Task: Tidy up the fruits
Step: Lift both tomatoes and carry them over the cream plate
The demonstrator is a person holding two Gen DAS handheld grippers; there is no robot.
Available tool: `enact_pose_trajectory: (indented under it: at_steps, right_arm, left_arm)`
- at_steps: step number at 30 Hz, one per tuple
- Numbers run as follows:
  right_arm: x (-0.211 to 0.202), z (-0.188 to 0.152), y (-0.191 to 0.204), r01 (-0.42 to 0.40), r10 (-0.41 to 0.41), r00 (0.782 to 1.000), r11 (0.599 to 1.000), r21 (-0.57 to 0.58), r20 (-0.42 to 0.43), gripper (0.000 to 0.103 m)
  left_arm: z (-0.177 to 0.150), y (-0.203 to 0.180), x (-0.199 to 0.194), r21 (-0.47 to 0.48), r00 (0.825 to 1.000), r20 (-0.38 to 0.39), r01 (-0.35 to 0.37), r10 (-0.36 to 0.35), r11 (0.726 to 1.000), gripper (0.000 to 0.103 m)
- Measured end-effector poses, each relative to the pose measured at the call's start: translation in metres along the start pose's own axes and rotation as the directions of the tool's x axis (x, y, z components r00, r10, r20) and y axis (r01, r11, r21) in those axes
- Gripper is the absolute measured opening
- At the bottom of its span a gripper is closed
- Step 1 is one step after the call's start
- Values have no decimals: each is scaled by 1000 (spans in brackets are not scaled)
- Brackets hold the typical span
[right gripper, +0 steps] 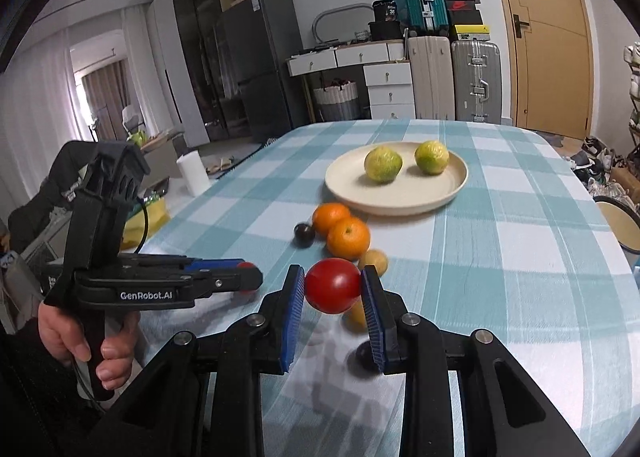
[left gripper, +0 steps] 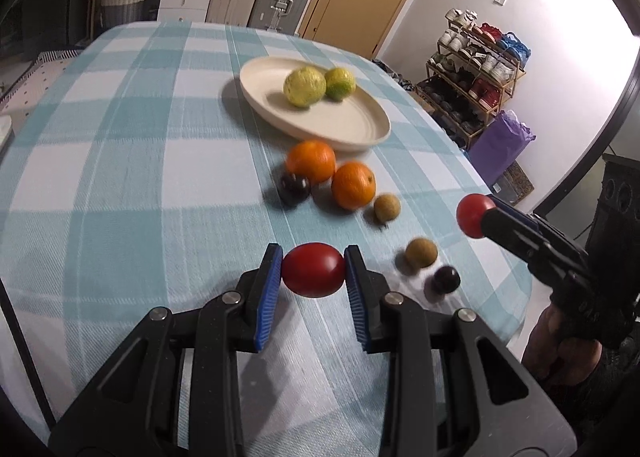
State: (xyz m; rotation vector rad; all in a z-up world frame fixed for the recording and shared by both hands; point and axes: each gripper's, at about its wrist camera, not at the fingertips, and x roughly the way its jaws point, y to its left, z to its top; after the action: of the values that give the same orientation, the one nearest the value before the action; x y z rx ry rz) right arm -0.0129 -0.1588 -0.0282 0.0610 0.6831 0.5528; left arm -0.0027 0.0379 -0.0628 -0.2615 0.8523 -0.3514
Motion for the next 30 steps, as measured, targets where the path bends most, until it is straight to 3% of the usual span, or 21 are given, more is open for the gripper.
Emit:
enact_pose_trajectory:
  at_steps: [15,23,30]
  right_arm:
    - [27,72,-62,-60,52,997,987,151,52,30]
    - [59,120,-77,-104,96,994,982,157,57,30]
    - [102,148,-82,-132,131,991,978,162,18,30]
  left_arm:
    - [97,0,8,37,999,49,-7,6,999,28]
    - [150,17,42,1,999,21,-49,49,999,28]
    - [174,30,79,-17,1000,-13,-19,19,1000,28]
